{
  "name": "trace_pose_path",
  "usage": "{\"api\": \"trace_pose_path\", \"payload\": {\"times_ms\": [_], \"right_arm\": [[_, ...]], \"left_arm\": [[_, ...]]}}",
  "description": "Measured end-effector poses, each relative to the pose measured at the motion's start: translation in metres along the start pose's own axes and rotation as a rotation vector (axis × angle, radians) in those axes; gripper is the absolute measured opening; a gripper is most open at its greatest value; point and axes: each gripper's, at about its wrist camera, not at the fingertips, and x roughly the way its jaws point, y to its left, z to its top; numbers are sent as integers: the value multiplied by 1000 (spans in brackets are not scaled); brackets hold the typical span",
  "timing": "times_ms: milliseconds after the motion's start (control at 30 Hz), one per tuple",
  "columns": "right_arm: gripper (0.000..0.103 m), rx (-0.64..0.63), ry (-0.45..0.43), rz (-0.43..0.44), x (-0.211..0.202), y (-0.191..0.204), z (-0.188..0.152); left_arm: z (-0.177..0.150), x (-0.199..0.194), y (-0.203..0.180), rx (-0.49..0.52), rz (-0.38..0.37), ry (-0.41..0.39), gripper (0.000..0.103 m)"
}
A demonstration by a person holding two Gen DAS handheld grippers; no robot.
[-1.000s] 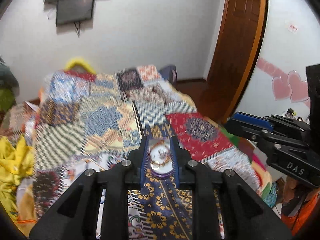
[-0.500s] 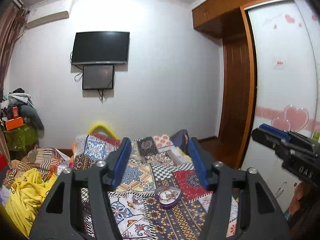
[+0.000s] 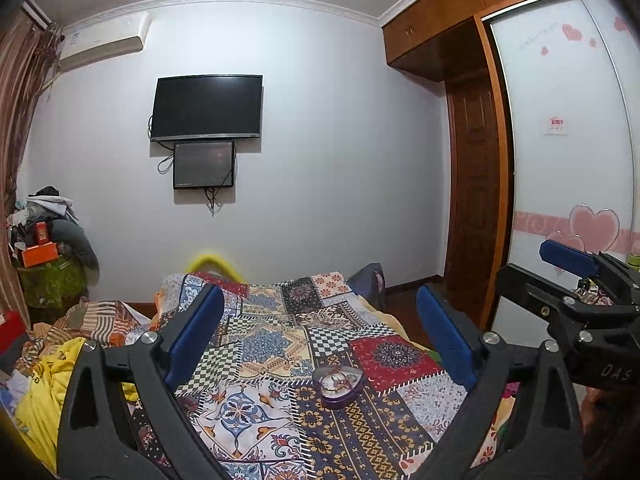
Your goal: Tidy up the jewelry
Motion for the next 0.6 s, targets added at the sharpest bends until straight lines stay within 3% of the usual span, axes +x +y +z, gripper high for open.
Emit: {"api": "trace_pose_path", "payload": {"times_ms": [600], "right_arm": [[84,6,19,-22,-10,-9,-10]], "left_arm": [[-5,3,1,-15,2,12,100]]}}
